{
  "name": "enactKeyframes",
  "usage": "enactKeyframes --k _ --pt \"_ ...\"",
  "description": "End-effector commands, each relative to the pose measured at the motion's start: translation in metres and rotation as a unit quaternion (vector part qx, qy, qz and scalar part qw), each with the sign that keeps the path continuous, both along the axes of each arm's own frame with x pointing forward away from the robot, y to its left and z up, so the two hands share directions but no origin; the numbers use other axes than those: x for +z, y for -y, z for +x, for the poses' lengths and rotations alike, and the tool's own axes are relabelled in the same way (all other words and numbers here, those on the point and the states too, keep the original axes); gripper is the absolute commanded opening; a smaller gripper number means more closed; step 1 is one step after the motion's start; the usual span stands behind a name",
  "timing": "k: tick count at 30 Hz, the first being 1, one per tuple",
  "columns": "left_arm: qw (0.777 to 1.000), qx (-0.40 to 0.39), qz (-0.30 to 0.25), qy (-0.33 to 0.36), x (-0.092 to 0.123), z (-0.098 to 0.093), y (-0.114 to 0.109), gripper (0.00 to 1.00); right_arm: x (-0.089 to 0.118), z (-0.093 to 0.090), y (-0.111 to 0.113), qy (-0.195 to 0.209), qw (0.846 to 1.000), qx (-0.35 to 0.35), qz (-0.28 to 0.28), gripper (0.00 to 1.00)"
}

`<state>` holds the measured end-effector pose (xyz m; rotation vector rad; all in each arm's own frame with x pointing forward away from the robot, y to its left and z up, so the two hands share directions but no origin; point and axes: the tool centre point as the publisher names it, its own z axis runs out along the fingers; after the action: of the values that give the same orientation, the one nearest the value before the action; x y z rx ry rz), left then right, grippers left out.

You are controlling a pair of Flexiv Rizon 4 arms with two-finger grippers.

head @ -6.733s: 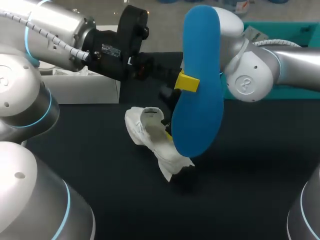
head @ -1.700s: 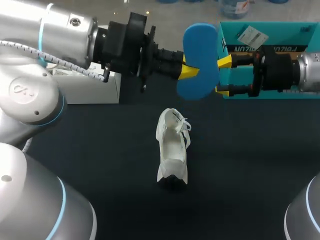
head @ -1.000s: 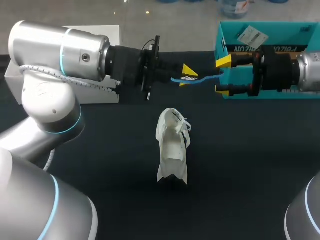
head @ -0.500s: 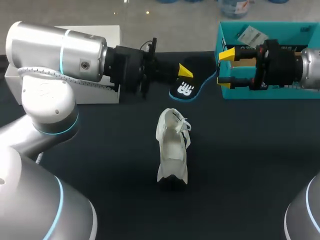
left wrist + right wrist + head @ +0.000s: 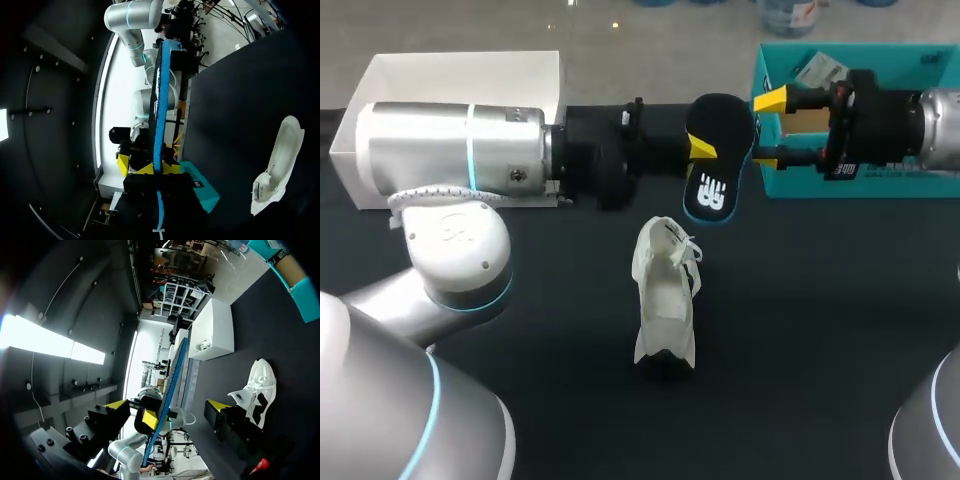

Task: Take the shoe out of the shoebox, open the shoe tongue, remove and reinsert the insole, then place the shoe into the shoebox

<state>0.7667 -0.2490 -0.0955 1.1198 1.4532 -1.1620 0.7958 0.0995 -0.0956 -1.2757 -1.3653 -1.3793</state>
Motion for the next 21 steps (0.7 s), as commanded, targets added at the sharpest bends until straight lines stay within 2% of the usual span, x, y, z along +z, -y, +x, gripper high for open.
enactKeyframes --k 1,2,6,9,21 --pt "1.000 0.013 -0.018 0.005 -0.005 0.007 0.022 0.00 -0.003 0.014 -0.010 -0.001 1.000 0.016 0.000 0.60" --pt "1.000 0.015 -0.017 0.005 -0.005 0.008 0.022 0.00 -0.003 0.015 -0.011 -0.001 1.000 0.018 0.001 0.47" --pt "1.000 0.022 -0.019 0.012 -0.005 0.013 0.023 0.00 -0.004 0.015 -0.013 -0.002 1.000 0.023 0.001 0.31" --pt "0.999 0.023 -0.018 0.013 -0.003 0.014 0.023 0.00 -0.005 0.015 -0.011 -0.006 1.000 0.020 -0.001 0.00" --pt "0.999 0.034 -0.008 0.024 -0.006 0.025 0.016 0.00 -0.008 0.017 -0.015 -0.013 0.999 0.032 -0.005 0.00"
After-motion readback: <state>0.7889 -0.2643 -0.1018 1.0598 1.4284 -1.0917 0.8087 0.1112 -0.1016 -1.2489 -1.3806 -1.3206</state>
